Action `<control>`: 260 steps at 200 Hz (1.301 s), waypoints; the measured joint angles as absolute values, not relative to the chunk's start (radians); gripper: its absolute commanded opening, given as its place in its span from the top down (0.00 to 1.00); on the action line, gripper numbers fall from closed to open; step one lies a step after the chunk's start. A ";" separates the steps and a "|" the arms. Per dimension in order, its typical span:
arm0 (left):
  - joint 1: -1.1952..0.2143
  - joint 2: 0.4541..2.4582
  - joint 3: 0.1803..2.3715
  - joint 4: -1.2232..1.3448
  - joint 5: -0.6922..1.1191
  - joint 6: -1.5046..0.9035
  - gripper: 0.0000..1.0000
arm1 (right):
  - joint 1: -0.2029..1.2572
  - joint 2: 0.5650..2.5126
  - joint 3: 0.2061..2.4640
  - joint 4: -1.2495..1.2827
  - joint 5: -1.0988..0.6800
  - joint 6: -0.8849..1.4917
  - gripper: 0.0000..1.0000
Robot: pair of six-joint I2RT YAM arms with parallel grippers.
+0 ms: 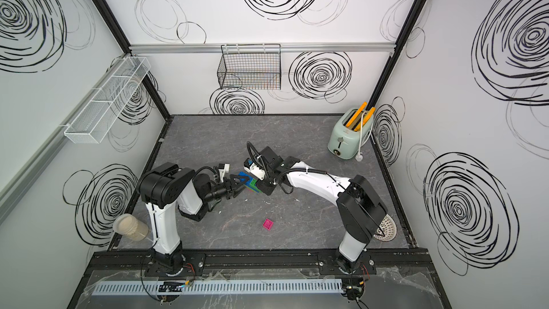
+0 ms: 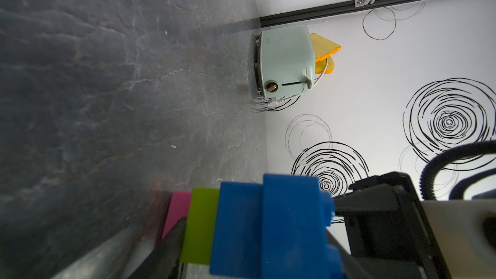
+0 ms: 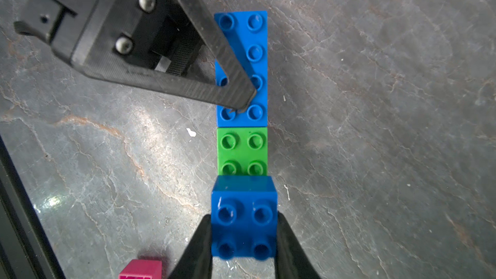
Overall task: Assemble a heart with lego
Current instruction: Assemble the lego brick with the lego brick.
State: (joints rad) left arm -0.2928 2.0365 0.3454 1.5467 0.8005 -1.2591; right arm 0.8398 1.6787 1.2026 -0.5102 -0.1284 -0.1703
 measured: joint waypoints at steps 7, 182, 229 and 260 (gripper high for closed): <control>-0.294 2.037 0.346 1.546 0.801 -1.259 0.39 | 0.840 1.679 1.203 -0.510 -0.128 -0.170 0.78; -0.297 2.038 0.349 1.542 0.797 -1.265 0.39 | 0.836 1.755 1.289 -0.572 -0.123 -0.169 0.77; -0.297 2.038 0.350 1.543 0.794 -1.266 0.39 | 0.839 1.784 1.332 -0.619 -0.114 -0.168 0.77; -0.294 2.038 0.352 1.544 0.782 -1.265 0.39 | 0.857 1.813 1.371 -0.648 -0.075 -0.168 0.76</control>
State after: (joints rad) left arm -0.2935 2.0384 0.3519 1.5440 0.7822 -1.2652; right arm 0.8570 1.8133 1.3712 -0.6476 -0.0753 -0.1684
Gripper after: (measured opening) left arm 0.661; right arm 0.329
